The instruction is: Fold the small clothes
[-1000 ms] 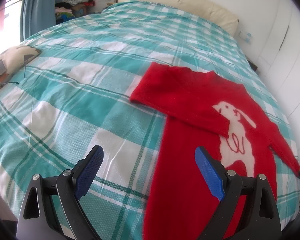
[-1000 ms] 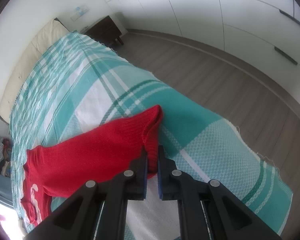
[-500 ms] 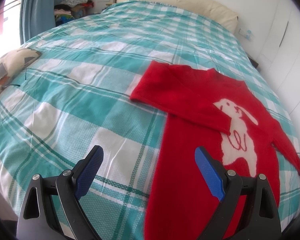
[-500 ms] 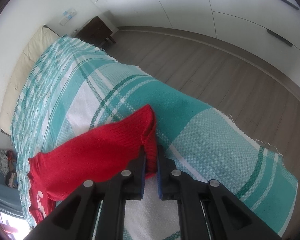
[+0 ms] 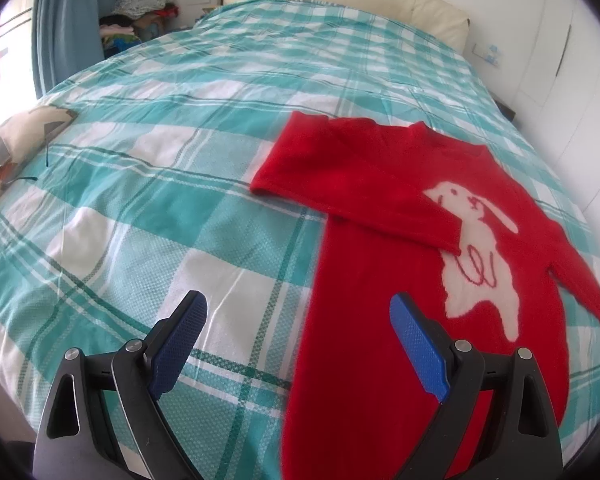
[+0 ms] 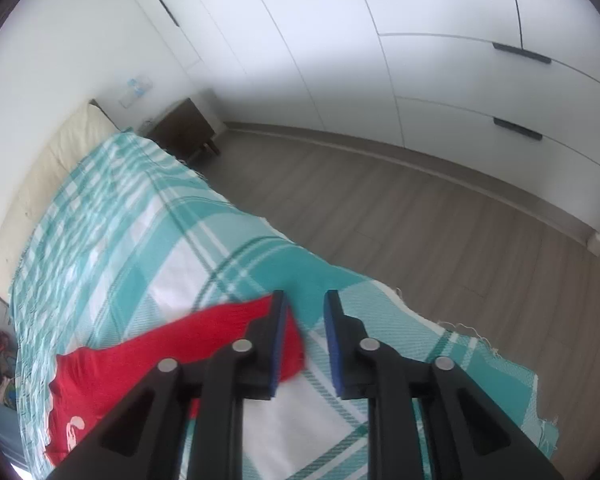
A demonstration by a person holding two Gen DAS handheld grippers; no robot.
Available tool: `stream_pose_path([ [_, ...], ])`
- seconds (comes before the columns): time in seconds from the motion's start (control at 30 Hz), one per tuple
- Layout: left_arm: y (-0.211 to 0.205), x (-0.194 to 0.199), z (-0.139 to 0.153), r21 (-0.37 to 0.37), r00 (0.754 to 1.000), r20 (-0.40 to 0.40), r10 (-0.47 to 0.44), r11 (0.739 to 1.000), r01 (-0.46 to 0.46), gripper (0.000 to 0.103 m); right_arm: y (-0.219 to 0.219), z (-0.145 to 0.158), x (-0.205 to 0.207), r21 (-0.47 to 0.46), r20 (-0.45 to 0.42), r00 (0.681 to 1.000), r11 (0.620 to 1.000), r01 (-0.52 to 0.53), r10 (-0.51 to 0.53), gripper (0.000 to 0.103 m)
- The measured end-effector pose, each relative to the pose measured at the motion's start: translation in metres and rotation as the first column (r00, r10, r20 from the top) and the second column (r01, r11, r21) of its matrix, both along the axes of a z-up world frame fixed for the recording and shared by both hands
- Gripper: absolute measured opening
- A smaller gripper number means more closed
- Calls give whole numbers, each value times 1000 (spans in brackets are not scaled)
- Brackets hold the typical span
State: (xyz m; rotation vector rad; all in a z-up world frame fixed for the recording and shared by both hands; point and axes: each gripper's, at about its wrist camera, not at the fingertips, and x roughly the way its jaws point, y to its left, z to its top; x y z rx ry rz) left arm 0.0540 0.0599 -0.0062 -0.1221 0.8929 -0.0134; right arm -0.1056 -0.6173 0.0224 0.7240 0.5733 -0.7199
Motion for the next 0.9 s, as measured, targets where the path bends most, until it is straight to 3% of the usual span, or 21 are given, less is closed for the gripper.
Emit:
stream_pose_path([
  [0.03, -2, 0, 0, 4, 1000, 3, -7, 1000, 7, 94, 11, 7, 3, -32, 20, 1000, 999, -23, 24, 55],
  [0.07, -3, -1, 1, 12, 1000, 8, -12, 1000, 12, 94, 23, 14, 7, -67, 33, 998, 997, -49, 51, 62],
  [0.23, -10, -6, 6, 73, 999, 39, -25, 997, 22, 96, 89, 35, 30, -234, 49, 962, 939, -251, 269, 70],
  [0.43, -12, -7, 6, 88, 999, 41, -23, 996, 19, 97, 154, 46, 52, -423, -31, 878, 790, -444, 477, 77],
  [0.57, -10, -6, 5, 89, 999, 33, -15, 996, 12, 97, 173, 39, 64, -452, -86, 841, 731, -511, 534, 79],
  [0.7, -11, -5, 3, 96, 1000, 26, -16, 995, 14, 97, 176, 35, 66, -448, -91, 831, 723, -526, 549, 79],
  [0.9, -17, -4, 1, 116, 999, 18, -27, 993, 24, 97, 165, 34, 64, -411, -52, 844, 759, -505, 534, 79],
])
